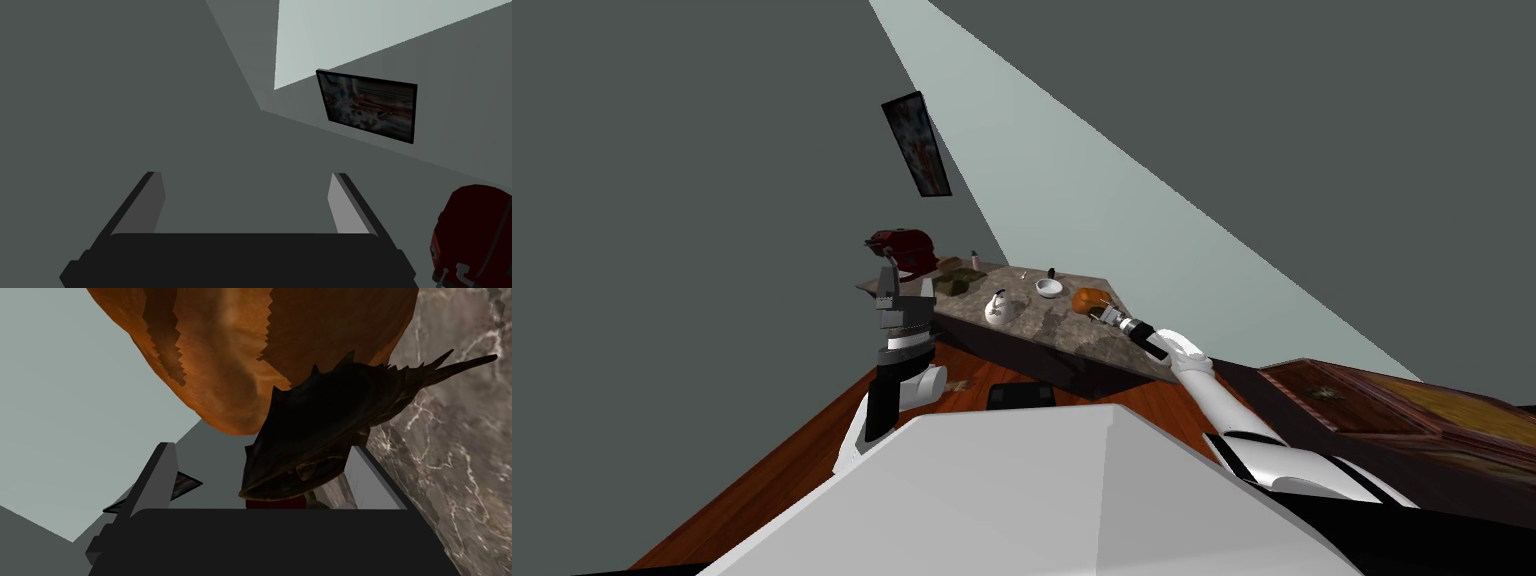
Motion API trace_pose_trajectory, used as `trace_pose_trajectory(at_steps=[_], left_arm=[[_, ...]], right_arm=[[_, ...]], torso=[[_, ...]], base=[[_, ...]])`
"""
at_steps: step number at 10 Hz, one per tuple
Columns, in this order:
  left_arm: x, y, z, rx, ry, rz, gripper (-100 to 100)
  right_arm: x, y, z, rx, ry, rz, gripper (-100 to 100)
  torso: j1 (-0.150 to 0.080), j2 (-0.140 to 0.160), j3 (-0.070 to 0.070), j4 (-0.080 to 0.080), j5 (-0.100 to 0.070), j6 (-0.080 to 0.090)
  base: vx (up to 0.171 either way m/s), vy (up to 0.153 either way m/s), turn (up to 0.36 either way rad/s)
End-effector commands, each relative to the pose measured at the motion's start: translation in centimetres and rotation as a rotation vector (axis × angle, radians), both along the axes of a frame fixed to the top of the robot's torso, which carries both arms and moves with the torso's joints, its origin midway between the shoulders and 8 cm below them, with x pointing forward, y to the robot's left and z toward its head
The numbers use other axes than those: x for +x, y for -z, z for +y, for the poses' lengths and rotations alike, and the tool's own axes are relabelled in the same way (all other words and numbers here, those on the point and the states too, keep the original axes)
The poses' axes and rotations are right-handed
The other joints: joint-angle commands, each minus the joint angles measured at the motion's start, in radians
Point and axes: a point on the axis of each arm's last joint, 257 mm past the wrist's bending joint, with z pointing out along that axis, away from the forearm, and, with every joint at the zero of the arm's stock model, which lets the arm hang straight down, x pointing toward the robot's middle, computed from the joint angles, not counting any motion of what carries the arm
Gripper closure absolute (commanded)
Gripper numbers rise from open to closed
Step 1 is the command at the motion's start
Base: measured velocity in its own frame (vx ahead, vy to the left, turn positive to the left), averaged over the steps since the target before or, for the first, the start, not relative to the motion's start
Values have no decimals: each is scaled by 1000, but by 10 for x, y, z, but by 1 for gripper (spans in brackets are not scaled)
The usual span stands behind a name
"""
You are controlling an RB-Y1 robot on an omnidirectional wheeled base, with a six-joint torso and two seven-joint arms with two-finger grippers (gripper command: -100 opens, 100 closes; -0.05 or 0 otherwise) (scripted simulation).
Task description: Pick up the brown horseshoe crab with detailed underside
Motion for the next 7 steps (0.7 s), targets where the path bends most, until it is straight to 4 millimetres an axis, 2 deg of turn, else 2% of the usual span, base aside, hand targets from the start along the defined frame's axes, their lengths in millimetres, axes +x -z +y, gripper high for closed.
trace_pose_trajectory(at_steps=[1, 2, 3, 7], left_arm=[[0, 0, 0, 0, 0, 0, 0], [0, 0, 0, 0, 0, 0, 0], [0, 0, 0, 0, 0, 0, 0], [0, 0, 0, 0, 0, 0, 0]], right_arm=[[-5, -5, -7, -7, 0, -19, -100], [-4, -3, -6, -3, 1, -11, -100], [-4, -3, -6, -6, -1, -13, 100], [-5, -2, -6, -4, 0, -10, 100]], torso=[[0, 0, 0, 0, 0, 0], [1, 0, 0, 0, 0, 0], [-1, 0, 0, 0, 0, 0], [-3, 1, 1, 1, 0, -1]], base=[[13, 62, 54], [5, 23, 3], [-2, 7, 0], [0, 0, 0]])
